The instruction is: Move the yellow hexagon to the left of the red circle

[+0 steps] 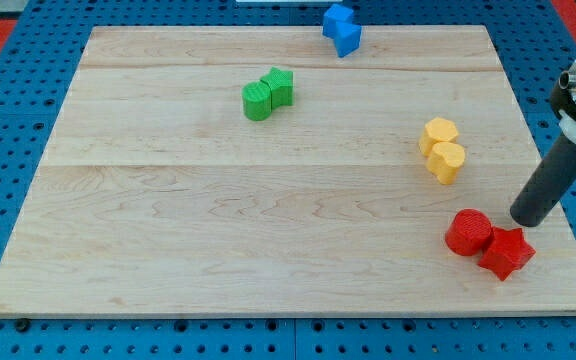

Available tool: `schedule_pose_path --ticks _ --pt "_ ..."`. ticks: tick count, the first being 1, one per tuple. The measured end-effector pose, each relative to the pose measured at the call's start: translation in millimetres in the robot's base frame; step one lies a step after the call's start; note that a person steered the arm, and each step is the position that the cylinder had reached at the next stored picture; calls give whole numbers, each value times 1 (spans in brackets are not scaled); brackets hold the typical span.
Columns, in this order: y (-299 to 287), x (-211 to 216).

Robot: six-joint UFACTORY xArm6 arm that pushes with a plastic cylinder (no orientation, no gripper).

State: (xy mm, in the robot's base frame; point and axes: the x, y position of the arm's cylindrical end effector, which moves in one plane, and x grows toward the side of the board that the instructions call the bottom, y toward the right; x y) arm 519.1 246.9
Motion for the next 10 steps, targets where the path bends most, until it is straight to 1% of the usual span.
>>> schedule_pose_path --ticks 3,4,5,6,7,8,9,10 --pt "2 -19" --pt "-9 -57" --pt "-13 -68" --pt "-20 -101" --pt "-50 -119" --pt "-123 -113" --pt "-165 -95" --pt "-165 -86"
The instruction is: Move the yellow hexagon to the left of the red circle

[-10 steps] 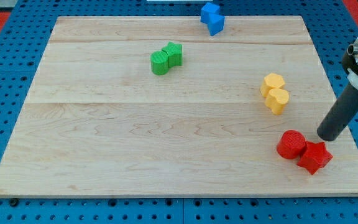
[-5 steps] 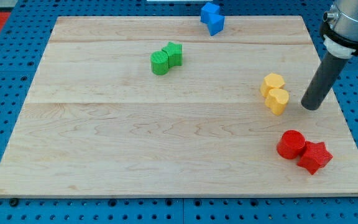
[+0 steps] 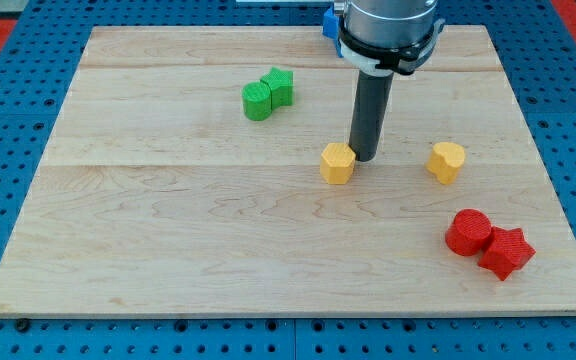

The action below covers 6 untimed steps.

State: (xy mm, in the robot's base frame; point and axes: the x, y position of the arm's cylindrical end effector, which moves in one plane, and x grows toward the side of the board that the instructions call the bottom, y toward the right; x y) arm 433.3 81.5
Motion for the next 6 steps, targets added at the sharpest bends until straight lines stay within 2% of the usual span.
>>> schedule_pose_path --ticks 1,2,4,6 --pt "-52 -8" --pt "-60 -1" --pt "-51 40" --pt "-35 59"
